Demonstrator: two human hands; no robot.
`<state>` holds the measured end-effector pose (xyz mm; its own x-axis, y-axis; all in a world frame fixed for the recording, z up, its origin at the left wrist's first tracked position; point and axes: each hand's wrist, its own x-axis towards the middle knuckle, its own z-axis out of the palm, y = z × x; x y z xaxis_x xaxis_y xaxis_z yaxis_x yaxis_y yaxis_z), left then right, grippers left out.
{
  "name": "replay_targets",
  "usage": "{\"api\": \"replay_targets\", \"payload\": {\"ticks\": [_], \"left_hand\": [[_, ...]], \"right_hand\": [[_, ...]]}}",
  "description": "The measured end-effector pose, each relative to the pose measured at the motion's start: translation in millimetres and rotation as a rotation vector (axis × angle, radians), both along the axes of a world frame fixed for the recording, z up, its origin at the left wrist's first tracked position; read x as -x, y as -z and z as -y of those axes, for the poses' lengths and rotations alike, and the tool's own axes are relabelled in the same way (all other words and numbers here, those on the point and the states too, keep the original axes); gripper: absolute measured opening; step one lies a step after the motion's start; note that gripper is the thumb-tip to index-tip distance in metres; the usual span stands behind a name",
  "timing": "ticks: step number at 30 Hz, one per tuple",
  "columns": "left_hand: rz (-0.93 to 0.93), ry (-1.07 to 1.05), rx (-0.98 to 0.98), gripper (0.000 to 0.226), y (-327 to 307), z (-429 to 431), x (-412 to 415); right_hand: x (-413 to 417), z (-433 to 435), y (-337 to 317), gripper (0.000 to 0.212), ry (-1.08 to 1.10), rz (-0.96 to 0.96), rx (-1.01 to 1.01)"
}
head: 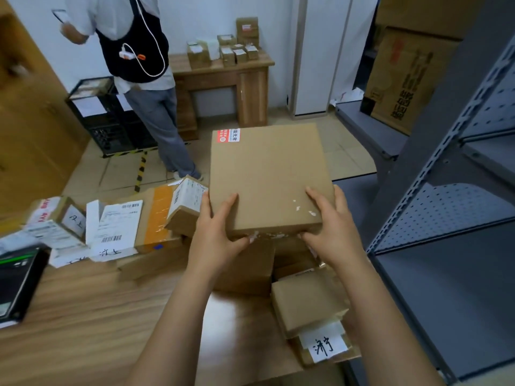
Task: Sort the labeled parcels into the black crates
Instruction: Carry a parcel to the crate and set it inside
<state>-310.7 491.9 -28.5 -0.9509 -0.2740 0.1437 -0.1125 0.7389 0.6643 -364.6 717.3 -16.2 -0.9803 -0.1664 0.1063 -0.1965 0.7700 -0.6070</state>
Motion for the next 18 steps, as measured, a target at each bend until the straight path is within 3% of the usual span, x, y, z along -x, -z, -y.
{"api": "replay_targets", "payload": {"ticks": [9,18], "left_hand": [[-0.301,-0.120,0.037,0.094,-38.7,50.7,-59.2],[-0.350,-0.305,0.136,0.093,-47.3,160.4,-171.7]], "right_hand": [[-39.6,61.8,-36.2,0.095,-0.123,-0.187,0.121],[-113.2,187.5,-43.4,0.095,-0.279,-0.218,0.165]]}}
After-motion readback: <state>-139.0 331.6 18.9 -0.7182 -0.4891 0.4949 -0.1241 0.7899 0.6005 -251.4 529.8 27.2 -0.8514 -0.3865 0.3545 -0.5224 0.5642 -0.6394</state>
